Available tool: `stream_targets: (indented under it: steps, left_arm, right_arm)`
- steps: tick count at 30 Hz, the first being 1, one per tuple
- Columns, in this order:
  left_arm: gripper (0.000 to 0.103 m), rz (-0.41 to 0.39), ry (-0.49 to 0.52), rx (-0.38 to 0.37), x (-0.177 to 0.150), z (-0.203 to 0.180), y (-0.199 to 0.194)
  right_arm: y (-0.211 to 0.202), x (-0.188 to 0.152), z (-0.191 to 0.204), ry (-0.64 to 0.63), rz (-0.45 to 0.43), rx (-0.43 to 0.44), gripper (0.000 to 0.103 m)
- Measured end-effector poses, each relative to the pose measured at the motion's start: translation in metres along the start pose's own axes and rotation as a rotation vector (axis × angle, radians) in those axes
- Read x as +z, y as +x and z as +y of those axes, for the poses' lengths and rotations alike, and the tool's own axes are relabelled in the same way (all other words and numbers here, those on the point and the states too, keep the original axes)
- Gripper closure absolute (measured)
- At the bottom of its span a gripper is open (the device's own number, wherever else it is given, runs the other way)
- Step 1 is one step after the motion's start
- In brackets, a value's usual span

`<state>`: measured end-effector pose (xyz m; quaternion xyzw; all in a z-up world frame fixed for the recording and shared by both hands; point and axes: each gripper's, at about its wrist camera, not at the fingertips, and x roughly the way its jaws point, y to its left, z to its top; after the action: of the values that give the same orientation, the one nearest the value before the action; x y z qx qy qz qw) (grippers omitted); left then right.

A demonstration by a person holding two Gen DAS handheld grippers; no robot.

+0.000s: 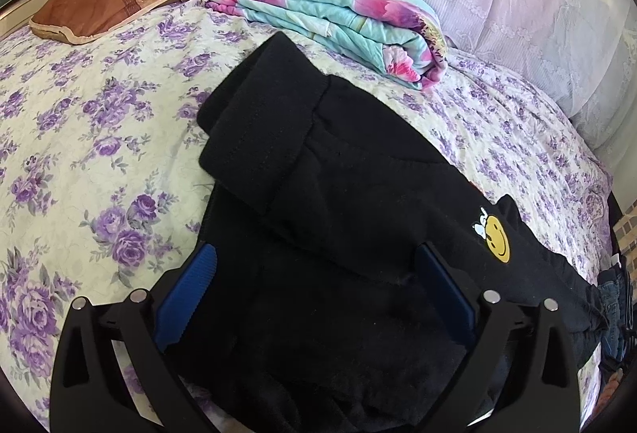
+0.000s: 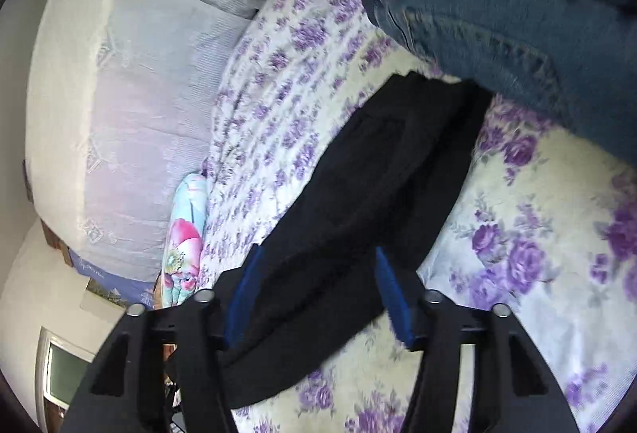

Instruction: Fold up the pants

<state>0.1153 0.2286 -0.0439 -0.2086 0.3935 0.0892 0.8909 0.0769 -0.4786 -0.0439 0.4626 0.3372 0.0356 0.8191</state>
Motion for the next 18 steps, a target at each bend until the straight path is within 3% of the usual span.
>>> stream_targets:
  steps: [4, 8, 12, 18]
  left_arm:
    - [0.006, -0.015, -0.005, -0.003, 0.004, 0.001, -0.008]
    - [0.006, -0.092, 0.038, -0.008, 0.015, -0.001, -0.035]
    - [0.006, -0.127, 0.069, 0.021, 0.034, 0.004, -0.054]
    - [0.006, -0.118, 0.073, 0.068, 0.067, 0.012, -0.046]
  right_arm:
    - [0.017, 0.007, -0.005, 0.042, -0.001, -0.011, 0.068]
    - [0.022, 0.005, -0.011, 0.045, -0.011, -0.001, 0.082]
    - [0.037, 0.003, -0.020, 0.040, -0.018, -0.019, 0.088]
    - [0.038, 0.002, -0.022, 0.018, -0.028, -0.024, 0.090]
